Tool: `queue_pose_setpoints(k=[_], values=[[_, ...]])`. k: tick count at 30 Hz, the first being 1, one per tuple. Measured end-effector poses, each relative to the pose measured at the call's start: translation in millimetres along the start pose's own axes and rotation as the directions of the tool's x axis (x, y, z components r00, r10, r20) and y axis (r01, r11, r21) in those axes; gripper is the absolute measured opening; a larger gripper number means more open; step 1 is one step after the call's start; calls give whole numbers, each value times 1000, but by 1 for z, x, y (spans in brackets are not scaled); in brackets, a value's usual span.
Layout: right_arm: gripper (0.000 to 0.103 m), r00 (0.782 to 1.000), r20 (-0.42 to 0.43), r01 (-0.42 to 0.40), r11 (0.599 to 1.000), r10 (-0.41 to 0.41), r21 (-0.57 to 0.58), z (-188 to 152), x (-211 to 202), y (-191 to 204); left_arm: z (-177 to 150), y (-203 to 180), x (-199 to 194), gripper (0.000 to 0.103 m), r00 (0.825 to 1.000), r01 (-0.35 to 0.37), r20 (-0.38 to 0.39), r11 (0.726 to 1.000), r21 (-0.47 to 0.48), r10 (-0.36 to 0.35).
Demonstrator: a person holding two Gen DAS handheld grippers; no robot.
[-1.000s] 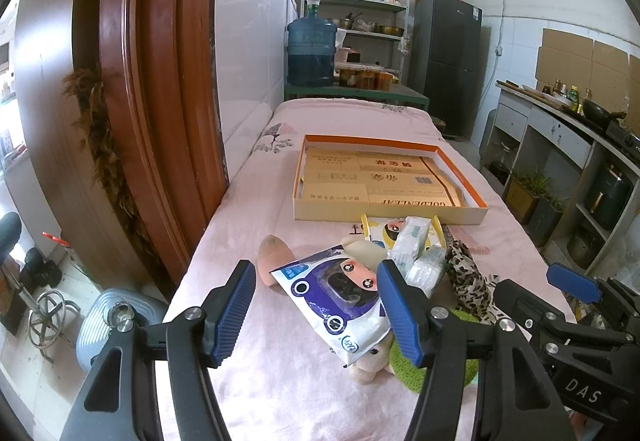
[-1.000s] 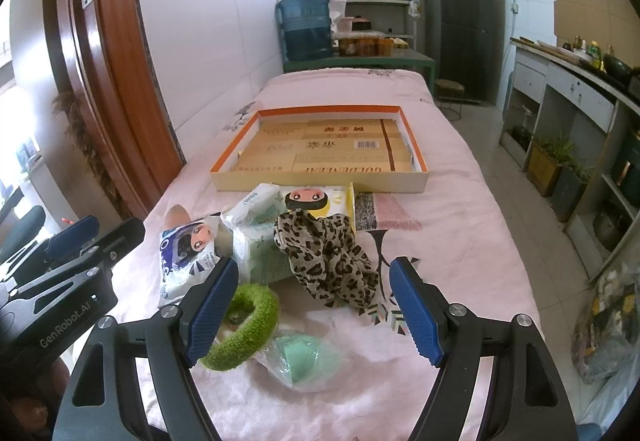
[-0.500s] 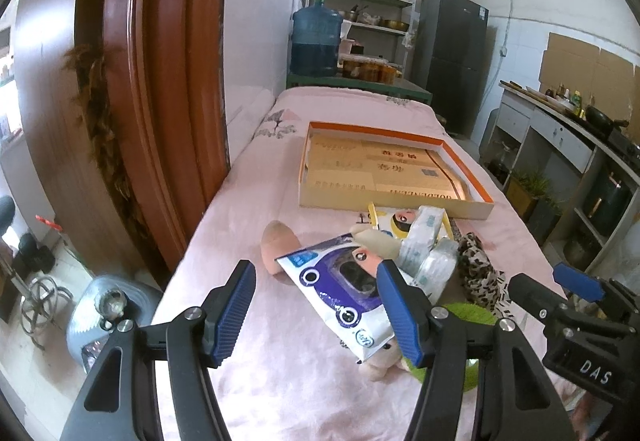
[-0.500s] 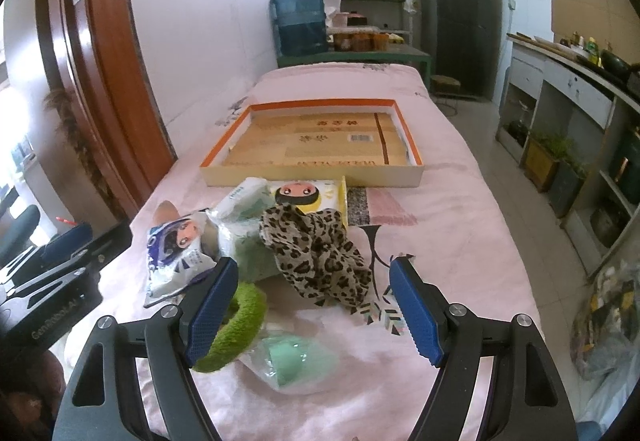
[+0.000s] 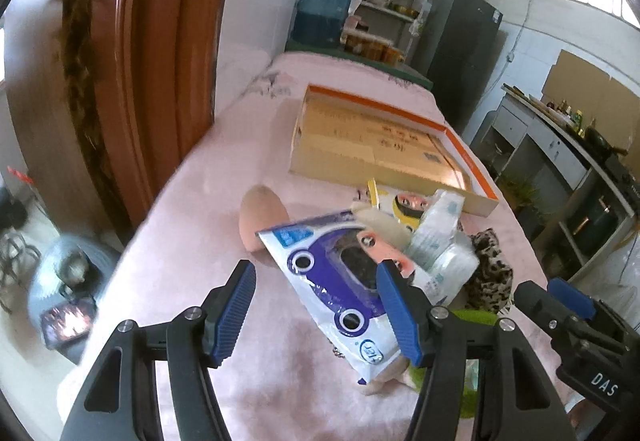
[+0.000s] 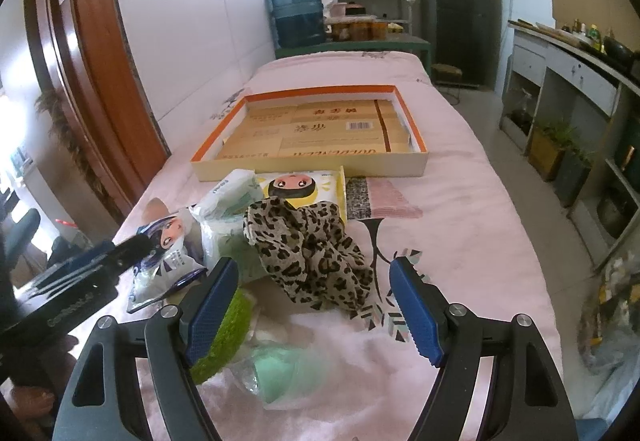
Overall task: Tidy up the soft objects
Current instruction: 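Grasp the blue-and-white printed wipes pack with the left tool and lift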
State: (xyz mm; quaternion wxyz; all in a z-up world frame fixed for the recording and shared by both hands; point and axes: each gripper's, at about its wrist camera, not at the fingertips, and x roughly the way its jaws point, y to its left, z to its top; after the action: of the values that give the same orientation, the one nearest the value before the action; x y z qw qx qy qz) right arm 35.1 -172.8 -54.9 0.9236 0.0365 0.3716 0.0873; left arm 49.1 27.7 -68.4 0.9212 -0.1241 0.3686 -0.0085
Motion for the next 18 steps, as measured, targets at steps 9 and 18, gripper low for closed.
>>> queue_pose_setpoints(k=[9,18], values=[[79,1000,-27,-14,1000,14,11,0,14,-3,-1,20,26,62,988,141,-52,982,-129,-149],[79,1000,-17,-9,1000,9,23,1,15,-8,-4,11,38,24,955,278,-57,948,-152,-290]])
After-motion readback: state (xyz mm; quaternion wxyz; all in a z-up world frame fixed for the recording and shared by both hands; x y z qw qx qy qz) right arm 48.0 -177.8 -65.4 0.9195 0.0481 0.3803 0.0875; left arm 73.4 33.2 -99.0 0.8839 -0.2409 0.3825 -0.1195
